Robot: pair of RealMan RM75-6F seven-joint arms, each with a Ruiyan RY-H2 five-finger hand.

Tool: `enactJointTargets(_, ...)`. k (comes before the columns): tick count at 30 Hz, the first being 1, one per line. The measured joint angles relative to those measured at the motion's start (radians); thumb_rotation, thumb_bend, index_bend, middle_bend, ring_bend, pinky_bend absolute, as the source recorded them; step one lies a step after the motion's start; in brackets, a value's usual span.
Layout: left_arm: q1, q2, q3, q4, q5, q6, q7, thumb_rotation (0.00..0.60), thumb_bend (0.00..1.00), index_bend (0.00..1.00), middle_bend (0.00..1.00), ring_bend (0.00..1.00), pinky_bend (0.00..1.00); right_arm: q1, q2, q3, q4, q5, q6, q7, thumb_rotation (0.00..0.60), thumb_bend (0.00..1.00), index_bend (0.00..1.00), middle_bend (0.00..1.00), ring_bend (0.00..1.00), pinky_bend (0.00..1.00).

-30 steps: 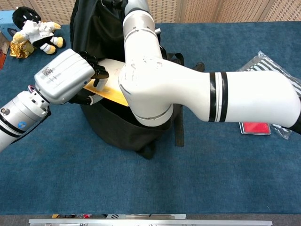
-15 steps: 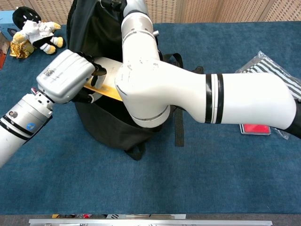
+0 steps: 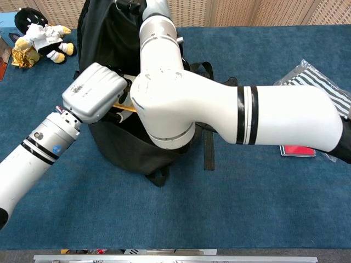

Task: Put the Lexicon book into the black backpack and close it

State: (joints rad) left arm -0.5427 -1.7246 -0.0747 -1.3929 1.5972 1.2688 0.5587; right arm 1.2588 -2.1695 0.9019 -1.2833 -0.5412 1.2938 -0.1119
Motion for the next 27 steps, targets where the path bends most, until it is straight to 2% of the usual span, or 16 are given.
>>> enactJointTargets(13,-0.029,-0.056,-0.026,0.063,-0.024,-0.024,0.063,0.6,0.36,0.63,0.63,0.48,0.48,-0.001,-0.002,0.0,-0.005,0.005,-0.004,0.001,0.6,0.87,0.93,0.8,0.79,1.0)
enactJointTargets(27,-0.056,-0.084,-0.036,0.08,-0.07,-0.076,0.168,0.6,0.36,0.63,0.63,0.48,0.48,-0.005,0.002,0.003,-0.017,0.006,0.0,0.002,0.6,0.87,0.93,0.8,0.79,1.0)
